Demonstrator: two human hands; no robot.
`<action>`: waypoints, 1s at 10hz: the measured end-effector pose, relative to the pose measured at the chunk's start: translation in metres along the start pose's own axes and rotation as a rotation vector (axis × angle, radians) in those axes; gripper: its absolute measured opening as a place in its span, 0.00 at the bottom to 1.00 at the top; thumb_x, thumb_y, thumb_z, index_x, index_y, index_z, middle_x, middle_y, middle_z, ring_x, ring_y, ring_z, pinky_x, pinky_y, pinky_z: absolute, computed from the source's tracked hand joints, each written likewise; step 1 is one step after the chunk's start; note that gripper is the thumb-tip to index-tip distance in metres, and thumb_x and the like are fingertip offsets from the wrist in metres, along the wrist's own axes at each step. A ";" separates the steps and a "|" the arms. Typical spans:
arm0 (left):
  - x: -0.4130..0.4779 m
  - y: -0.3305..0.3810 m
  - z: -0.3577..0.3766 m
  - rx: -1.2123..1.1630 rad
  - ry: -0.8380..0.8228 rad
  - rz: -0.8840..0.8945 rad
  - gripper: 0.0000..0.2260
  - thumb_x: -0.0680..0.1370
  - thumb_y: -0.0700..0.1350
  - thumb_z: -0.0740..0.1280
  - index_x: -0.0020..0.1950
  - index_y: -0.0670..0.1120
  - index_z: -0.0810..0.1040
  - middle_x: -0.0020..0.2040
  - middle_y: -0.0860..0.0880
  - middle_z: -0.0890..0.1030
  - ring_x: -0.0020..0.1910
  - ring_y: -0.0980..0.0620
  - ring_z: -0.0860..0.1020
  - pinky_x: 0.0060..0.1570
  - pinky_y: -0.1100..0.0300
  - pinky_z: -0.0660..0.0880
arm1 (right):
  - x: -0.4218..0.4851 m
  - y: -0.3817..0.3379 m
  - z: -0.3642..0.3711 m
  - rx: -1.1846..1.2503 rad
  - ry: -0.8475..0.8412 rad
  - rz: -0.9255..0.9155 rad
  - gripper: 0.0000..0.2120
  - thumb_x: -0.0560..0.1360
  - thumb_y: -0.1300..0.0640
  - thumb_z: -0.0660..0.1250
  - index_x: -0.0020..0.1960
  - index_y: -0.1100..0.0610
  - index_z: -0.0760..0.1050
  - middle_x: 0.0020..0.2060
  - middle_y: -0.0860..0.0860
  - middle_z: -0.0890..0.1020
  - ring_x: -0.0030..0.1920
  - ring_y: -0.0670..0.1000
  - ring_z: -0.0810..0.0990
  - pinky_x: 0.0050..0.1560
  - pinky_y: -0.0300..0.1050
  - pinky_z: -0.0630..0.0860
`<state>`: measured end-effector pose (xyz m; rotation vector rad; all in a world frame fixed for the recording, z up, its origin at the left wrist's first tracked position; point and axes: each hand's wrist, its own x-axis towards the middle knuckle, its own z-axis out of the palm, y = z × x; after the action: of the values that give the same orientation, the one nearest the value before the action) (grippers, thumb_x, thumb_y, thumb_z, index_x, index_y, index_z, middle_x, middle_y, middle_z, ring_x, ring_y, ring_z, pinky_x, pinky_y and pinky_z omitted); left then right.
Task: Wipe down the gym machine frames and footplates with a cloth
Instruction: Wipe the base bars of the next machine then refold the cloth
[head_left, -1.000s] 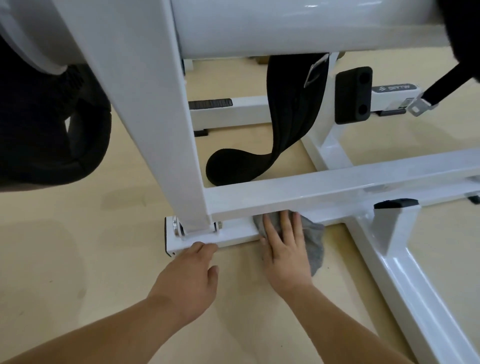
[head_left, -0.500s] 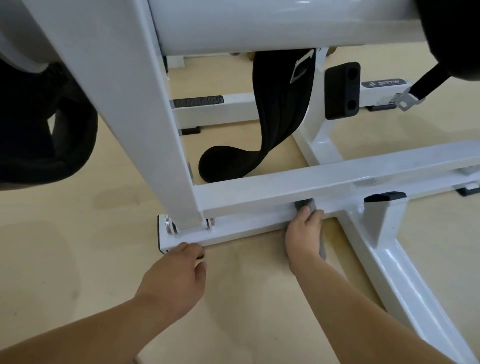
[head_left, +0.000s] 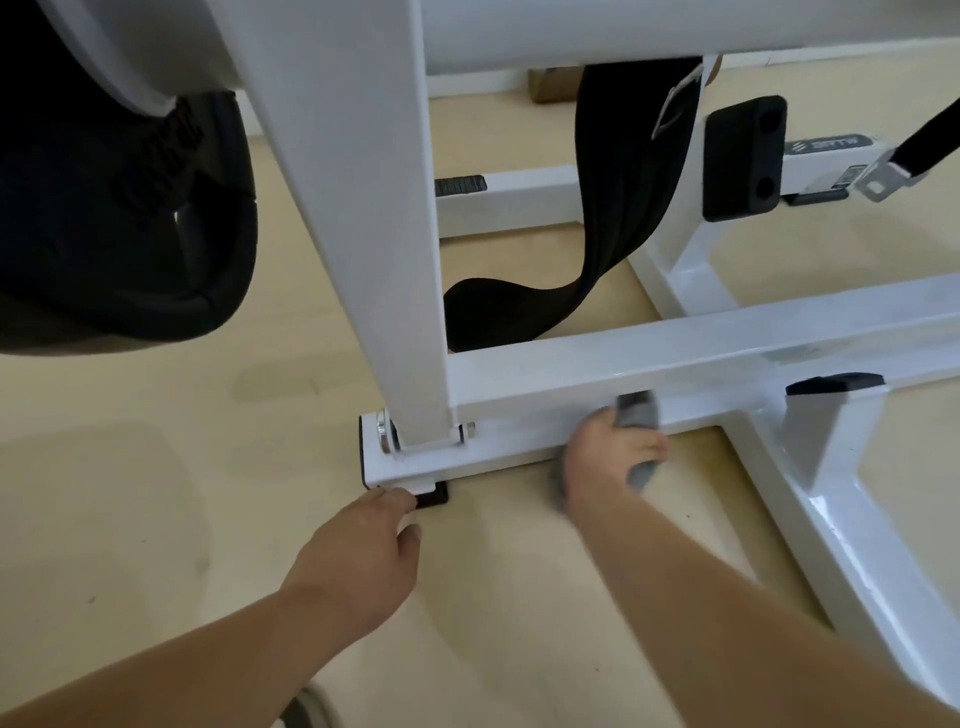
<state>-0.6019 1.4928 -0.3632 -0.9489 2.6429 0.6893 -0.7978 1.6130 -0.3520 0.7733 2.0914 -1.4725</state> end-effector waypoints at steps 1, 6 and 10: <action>0.000 0.010 0.002 -0.009 -0.023 0.018 0.16 0.84 0.53 0.58 0.72 0.56 0.71 0.66 0.57 0.75 0.64 0.56 0.76 0.62 0.59 0.72 | 0.077 -0.023 -0.035 -0.704 0.173 -0.179 0.28 0.86 0.65 0.48 0.82 0.64 0.42 0.74 0.80 0.46 0.77 0.78 0.48 0.78 0.68 0.49; -0.003 -0.004 -0.014 -0.042 -0.027 -0.098 0.08 0.81 0.48 0.59 0.42 0.54 0.72 0.44 0.53 0.80 0.45 0.50 0.79 0.42 0.57 0.73 | -0.064 0.054 0.066 -0.108 -0.522 0.118 0.15 0.82 0.61 0.54 0.66 0.63 0.69 0.61 0.63 0.78 0.62 0.62 0.79 0.58 0.52 0.77; -0.019 0.020 -0.068 -0.712 -0.190 -0.322 0.09 0.80 0.45 0.66 0.48 0.44 0.84 0.43 0.46 0.86 0.43 0.47 0.84 0.51 0.54 0.82 | -0.110 0.003 -0.025 -0.377 -0.695 -0.309 0.11 0.79 0.51 0.60 0.45 0.55 0.76 0.39 0.52 0.77 0.40 0.52 0.75 0.48 0.48 0.75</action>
<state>-0.6054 1.4817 -0.2904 -1.3514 2.0130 1.5822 -0.7158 1.6175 -0.2740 -0.2009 1.8760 -1.1898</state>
